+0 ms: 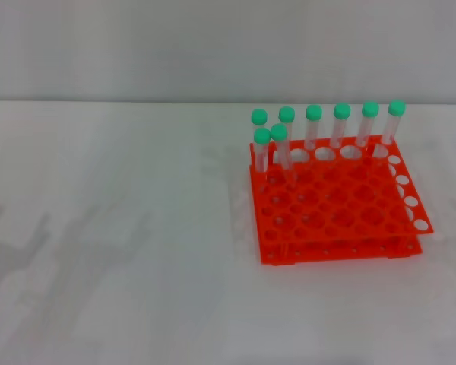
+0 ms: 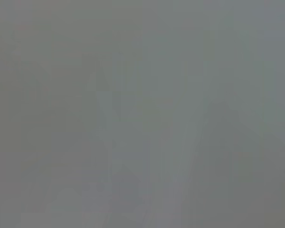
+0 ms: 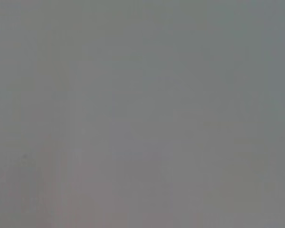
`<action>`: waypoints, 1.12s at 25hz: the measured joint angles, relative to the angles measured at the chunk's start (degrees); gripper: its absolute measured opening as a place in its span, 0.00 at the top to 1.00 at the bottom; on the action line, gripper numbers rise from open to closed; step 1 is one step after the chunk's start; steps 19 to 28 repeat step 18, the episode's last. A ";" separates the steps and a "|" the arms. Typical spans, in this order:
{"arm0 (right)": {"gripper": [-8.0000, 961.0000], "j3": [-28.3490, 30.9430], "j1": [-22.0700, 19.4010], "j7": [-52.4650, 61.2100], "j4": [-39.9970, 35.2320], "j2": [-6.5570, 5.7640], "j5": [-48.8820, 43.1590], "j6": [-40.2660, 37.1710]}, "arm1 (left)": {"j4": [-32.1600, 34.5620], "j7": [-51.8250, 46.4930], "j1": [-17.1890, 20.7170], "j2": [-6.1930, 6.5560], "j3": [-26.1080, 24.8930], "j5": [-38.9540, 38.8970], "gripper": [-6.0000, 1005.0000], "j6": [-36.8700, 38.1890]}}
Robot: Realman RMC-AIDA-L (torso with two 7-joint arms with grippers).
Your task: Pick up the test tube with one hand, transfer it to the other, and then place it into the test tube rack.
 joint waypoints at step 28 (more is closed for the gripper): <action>0.12 0.07 0.39 -2.29 1.58 0.88 0.06 -0.14 | 0.08 -0.03 0.00 0.10 0.21 -0.31 0.14 -0.65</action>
